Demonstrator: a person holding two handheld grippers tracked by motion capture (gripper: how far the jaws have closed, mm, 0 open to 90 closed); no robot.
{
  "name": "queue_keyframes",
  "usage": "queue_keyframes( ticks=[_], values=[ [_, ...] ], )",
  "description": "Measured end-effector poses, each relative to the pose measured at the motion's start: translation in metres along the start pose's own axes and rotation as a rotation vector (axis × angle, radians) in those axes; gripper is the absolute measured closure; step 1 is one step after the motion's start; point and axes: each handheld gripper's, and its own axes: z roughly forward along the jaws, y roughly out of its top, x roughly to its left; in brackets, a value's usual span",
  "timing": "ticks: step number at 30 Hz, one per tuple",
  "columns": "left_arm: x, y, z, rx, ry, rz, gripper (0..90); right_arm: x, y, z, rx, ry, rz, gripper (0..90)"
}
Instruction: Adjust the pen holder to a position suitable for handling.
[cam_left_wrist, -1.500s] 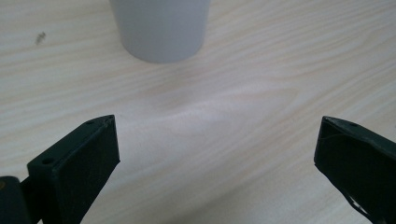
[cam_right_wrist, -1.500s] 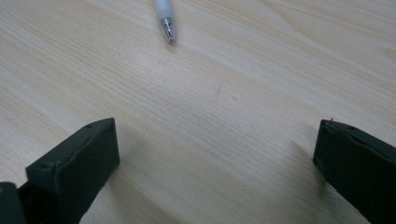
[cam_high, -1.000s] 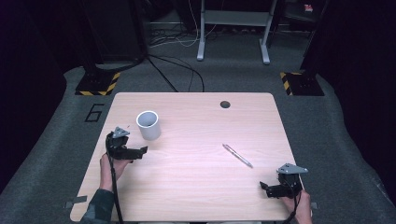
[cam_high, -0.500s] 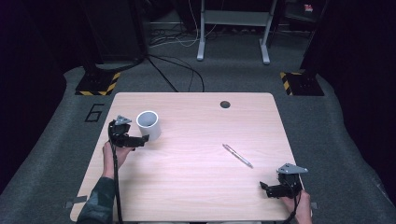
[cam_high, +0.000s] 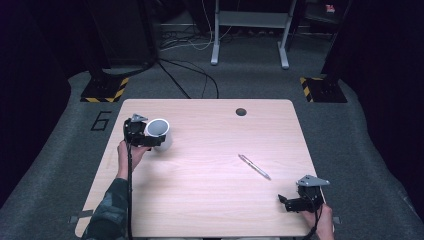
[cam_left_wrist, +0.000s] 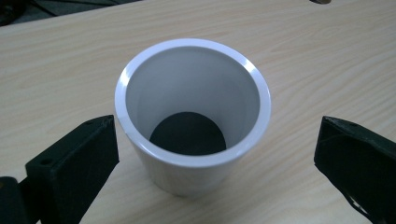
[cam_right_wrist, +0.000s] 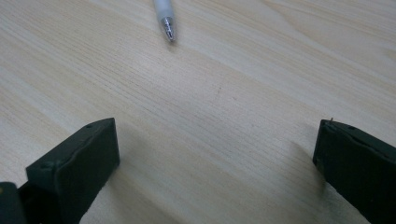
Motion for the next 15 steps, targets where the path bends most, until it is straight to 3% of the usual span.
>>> queue_keyframes(
  ticks=[7,12,15],
  values=[
    [0.002,-0.001,0.014,0.017,0.03,0.016,0.0,0.0,0.0,0.0,0.0,0.0,0.0,0.0],
    [0.004,0.001,0.022,-0.002,0.036,-0.012,0.2,0.0,0.0,0.0,0.001,-0.001,0.0,0.0],
    [0.005,0.004,0.026,0.012,0.035,-0.016,1.1,0.0,0.0,0.0,0.0,0.0,0.0,0.0]
  ],
)
